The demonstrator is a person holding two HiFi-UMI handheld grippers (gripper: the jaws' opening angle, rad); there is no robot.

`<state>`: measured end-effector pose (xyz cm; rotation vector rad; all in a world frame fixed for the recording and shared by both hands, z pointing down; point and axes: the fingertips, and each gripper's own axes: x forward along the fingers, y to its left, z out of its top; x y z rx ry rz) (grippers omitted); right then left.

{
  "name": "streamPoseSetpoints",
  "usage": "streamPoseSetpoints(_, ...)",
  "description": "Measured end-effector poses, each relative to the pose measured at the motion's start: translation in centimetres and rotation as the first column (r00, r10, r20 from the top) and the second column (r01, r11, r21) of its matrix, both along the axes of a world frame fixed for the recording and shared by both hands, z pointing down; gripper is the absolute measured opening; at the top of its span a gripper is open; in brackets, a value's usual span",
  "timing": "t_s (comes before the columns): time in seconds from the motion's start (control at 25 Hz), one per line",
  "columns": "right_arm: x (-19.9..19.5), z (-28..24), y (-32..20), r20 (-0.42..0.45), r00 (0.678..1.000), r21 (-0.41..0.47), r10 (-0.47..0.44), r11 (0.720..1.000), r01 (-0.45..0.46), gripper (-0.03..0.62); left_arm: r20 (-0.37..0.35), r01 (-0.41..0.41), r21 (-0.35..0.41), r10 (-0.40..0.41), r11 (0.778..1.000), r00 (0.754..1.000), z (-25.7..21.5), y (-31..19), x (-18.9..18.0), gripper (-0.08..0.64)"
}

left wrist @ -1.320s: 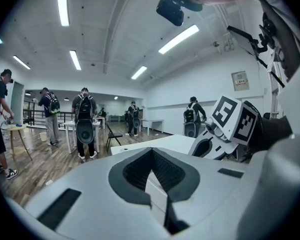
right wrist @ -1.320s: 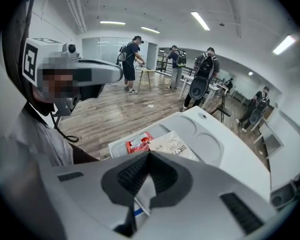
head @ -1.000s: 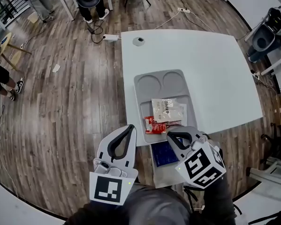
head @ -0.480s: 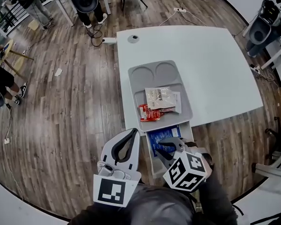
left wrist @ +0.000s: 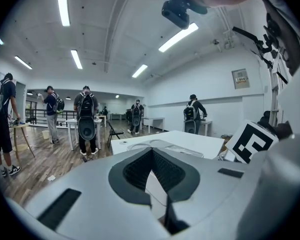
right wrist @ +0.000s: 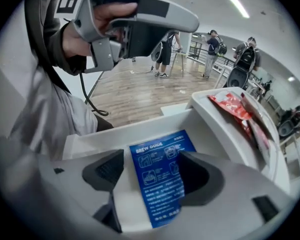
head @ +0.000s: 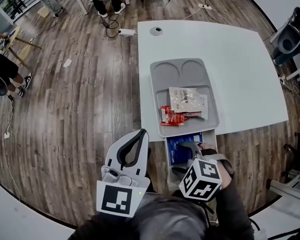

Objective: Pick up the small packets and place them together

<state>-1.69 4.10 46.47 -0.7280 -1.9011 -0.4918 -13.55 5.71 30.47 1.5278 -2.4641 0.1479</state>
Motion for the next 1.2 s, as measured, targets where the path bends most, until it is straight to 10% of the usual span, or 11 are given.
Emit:
streamPoseSetpoints(0.36,-0.5,0.2,-0.4,-0.020,0.999,-0.061,0.047,0.997,-0.048,0.338,0.003,-0.005,0.011,0.005,1.000,1.000,0.2,-0.6,-0.3,0.000)
streamPoseSetpoints(0.76,-1.3,-0.7,-1.5,0.060,0.992,0.009,0.108,0.994,-0.109,0.088,0.009,-0.012,0.006,0.012,1.000,1.000,0.1,-0.5,-0.2,0.000)
streamPoseSetpoints(1.2,0.4,-6.3,0.0,0.181,0.978,0.026,0.106,0.993,-0.112,0.067,0.046,-0.044,0.033,0.043,0.998,0.998,-2.5,-0.1,2.8,0.000)
